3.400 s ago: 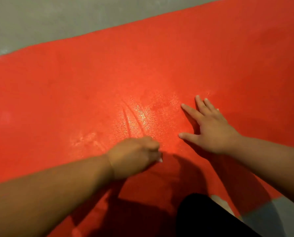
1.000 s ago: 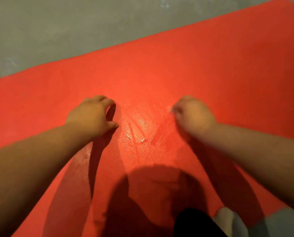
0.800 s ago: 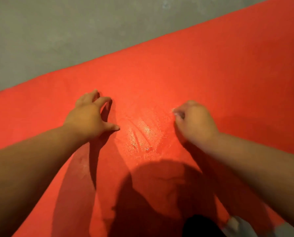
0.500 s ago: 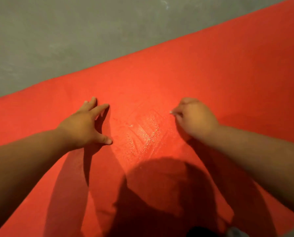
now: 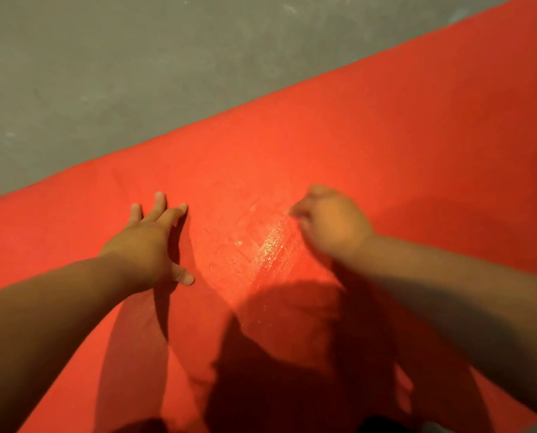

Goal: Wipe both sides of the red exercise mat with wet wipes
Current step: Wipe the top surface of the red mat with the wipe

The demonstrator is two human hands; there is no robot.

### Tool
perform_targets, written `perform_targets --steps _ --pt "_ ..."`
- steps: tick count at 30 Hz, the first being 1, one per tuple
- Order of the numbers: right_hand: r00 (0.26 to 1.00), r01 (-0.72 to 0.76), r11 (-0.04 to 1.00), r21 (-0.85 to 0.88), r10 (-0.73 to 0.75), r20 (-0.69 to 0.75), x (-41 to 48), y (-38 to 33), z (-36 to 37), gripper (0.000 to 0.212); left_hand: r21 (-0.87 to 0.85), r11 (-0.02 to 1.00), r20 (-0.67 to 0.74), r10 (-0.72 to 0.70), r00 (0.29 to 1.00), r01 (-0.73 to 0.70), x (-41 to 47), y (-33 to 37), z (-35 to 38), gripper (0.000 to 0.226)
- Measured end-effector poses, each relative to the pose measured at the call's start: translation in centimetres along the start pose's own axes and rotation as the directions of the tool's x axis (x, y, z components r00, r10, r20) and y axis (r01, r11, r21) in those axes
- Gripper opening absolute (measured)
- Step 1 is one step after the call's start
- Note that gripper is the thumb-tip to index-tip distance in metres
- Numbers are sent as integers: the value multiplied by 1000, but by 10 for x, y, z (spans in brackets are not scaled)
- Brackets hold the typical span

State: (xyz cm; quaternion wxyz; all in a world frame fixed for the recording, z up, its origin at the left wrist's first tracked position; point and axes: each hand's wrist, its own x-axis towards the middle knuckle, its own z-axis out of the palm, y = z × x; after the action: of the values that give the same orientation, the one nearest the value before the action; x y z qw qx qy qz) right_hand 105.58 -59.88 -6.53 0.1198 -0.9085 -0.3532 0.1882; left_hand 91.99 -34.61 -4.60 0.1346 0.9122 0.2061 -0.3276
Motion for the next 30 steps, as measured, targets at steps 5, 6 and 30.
perform_targets --steps 5,6,30 --pt "971 -191 979 -73 177 -163 19 4 -13 17 -3 1000 0 7 1000 -7 2 0 -1 136" --pt "991 -111 991 -75 105 -89 11 -16 -2 17 -3 1000 -3 14 1000 -14 2 0 -1 136" --pt "783 578 811 -86 -522 337 -2 -72 15 13 66 997 3 37 999 -37 3 -1 -5 137"
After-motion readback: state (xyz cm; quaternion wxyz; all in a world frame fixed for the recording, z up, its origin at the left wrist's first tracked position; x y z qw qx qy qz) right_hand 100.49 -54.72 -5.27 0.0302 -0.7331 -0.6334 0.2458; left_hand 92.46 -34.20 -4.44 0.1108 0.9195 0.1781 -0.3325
